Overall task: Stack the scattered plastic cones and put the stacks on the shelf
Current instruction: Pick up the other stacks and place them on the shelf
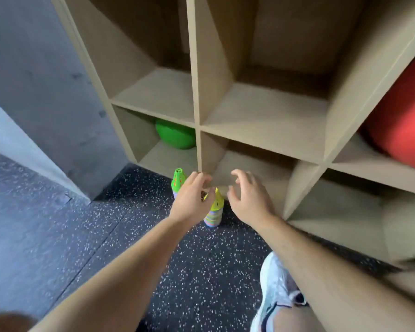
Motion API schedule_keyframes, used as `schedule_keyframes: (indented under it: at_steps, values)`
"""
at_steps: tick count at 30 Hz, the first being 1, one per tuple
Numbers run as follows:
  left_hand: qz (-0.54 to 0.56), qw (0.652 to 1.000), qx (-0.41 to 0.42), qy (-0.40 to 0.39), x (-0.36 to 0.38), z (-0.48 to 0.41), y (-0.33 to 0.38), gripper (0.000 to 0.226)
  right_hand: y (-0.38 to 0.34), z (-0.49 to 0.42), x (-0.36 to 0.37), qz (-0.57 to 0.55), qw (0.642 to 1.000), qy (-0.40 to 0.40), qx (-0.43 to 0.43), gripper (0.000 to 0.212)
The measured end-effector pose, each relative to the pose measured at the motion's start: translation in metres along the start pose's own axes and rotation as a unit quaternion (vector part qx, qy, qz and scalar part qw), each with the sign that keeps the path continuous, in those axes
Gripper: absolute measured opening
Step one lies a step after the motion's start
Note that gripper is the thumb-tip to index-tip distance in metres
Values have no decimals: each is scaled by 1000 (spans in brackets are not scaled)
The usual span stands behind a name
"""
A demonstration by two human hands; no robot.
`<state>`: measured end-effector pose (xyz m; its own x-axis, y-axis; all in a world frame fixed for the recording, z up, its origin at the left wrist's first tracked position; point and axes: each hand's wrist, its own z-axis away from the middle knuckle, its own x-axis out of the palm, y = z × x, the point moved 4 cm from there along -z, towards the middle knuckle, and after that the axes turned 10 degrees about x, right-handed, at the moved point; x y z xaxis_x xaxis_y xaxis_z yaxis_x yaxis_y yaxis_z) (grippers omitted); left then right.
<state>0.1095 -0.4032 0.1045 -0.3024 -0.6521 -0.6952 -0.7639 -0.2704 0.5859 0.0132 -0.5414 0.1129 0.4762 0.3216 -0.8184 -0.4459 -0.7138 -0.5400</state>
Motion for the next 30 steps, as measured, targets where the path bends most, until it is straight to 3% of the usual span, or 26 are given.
schedule_keyframes:
  at_steps: [4,11,14,18,22,27,30]
  values:
    - [26,997,-69,-39,51,42,-30,25,30,18,54,28,997,-57,54,59]
    - [49,978,-195,-47,126,69,-99,27,43,-4,137,34,994,-99,29,96]
    - [75,962,-246,-94,162,71,-127,45,51,-13,165,14,992,-125,21,96]
    - [85,934,-331,-100,198,67,-167,84,56,-23,176,-31,996,-85,-21,87]
    - [35,943,-311,-117,223,77,-192,94,67,-22,183,-81,993,-74,-35,88]
    - [30,969,-231,-84,229,84,-203,74,73,-23,185,-91,993,-37,-72,88]
    - [-3,978,-175,-111,228,72,-207,61,73,-25,184,-99,992,-41,-69,87]
